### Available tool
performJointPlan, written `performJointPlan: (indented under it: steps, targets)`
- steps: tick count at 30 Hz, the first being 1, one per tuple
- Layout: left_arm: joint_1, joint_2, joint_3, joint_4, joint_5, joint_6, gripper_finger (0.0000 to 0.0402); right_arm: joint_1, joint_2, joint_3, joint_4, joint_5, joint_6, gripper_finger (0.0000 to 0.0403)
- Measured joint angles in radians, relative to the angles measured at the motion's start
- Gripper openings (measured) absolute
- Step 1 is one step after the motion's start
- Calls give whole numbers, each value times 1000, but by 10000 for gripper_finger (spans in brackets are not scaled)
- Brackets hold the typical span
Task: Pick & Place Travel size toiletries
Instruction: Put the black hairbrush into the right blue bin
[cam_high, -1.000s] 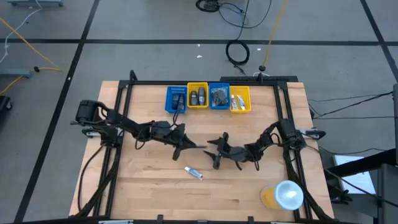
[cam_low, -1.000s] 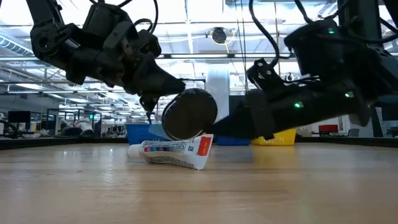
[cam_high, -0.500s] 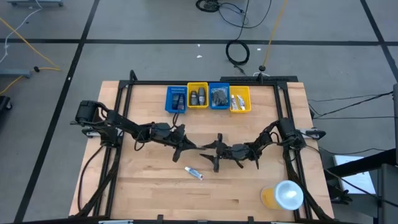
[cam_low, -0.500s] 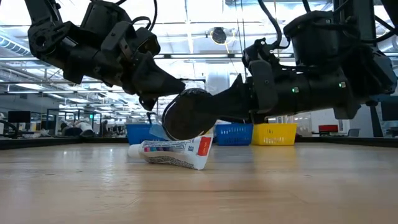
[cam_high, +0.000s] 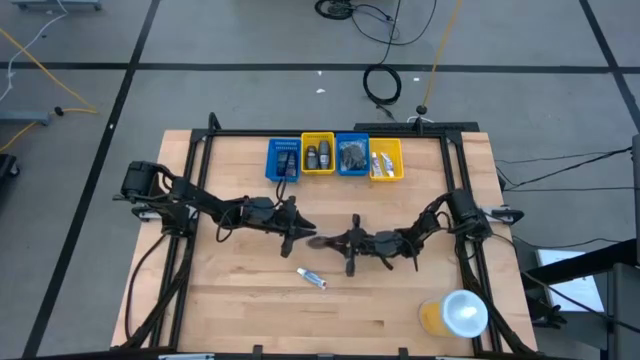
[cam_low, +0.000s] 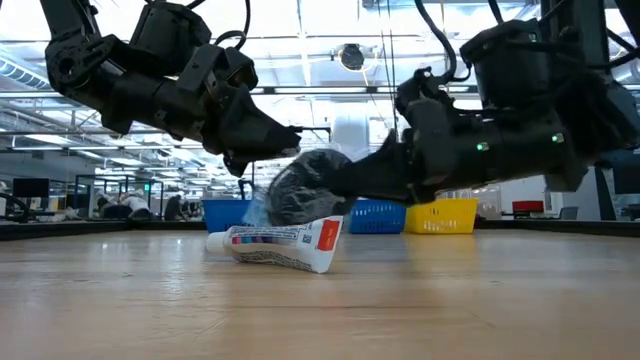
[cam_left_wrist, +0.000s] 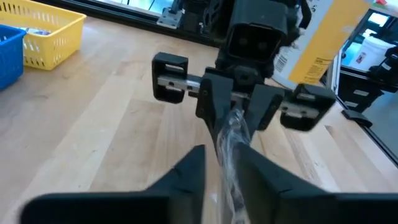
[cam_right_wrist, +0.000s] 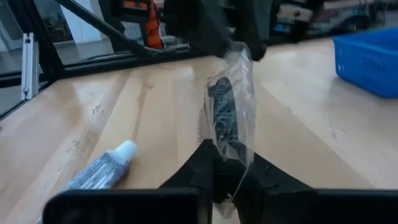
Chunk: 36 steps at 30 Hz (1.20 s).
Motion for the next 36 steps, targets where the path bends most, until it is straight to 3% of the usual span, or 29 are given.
performJointPlan:
  steps: [4, 9, 12, 15, 18, 24, 30, 36]
  targets:
    - [0, -1, 0, -14, 0, 2, 165, -28, -112, -54, -154, 8, 93, 37]
    - [-5, -1, 1, -128, -18, -16, 265, -69, -364, -77, -541, 78, 136, 33]
    - [-35, -1, 1, -189, -117, -27, 306, -130, -530, -33, -822, 83, 126, 23]
    - [-87, -1, 0, -229, -284, -37, 331, -227, -665, 38, -1111, 82, 106, 26]
    - [-137, 12, 0, -223, -437, -51, 342, -345, -739, 115, -1325, 58, 44, 36]
    - [-187, 52, -2, -222, -607, -51, 337, -593, -710, 268, -1451, -149, -114, 32]
    - [-190, 122, 1, -168, -626, -51, 314, -777, -599, 379, -1557, -321, -168, 35]
    - [-188, 157, 1, -172, -621, -54, 297, -885, -528, 407, -1594, -485, -154, 40]
